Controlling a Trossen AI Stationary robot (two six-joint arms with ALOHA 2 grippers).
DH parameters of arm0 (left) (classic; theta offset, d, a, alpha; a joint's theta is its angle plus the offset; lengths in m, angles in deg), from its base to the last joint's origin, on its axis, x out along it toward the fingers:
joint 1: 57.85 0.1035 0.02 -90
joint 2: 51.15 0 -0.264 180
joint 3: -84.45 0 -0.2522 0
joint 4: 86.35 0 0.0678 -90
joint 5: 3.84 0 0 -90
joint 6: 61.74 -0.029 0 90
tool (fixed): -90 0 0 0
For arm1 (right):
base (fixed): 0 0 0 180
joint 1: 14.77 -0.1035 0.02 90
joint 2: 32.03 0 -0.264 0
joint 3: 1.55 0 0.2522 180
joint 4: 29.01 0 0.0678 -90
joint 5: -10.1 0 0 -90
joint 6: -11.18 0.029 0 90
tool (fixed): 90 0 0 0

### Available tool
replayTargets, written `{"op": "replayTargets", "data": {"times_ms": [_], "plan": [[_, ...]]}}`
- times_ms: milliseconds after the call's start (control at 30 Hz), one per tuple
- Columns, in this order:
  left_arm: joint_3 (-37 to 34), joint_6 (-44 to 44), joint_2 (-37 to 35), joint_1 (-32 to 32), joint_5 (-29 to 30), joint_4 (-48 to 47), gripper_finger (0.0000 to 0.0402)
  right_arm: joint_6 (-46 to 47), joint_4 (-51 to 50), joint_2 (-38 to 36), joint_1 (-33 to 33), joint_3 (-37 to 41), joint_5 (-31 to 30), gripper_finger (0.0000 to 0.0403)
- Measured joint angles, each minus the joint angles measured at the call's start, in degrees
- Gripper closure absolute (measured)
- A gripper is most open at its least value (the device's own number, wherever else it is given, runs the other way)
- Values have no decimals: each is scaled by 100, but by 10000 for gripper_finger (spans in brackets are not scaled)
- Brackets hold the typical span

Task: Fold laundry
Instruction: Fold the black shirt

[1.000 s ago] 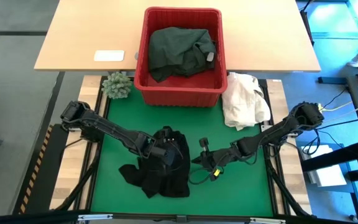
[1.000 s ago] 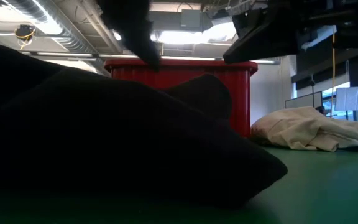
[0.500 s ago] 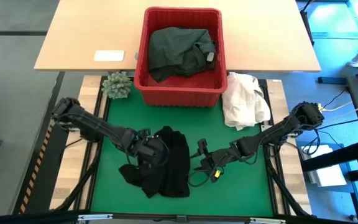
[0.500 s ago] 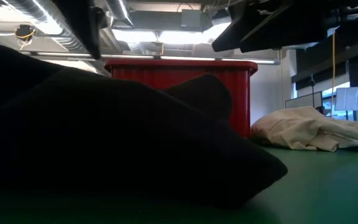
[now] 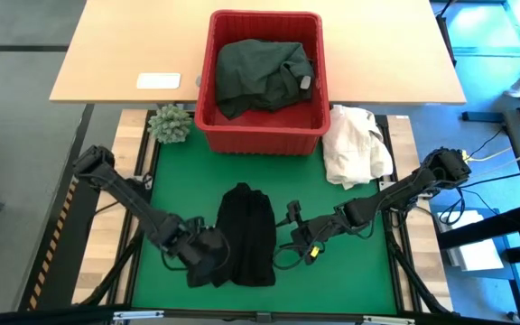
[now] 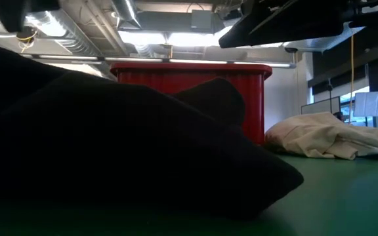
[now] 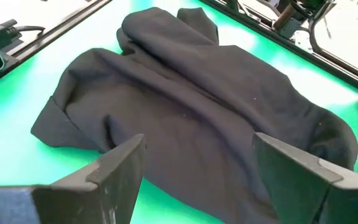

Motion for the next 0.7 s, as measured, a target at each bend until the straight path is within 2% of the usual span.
{"op": "replayTargets", "data": {"times_ms": [267,433,700], "plan": [[0,-17,248,-413,795,484,208,2,-1,-2,0,0,-289,109],[0,89,495,-514,842,489,208,0,4,-2,0,0,-286,109],[0,111,923,-560,555,458,208,-21,17,-2,0,0,-284,109]]}}
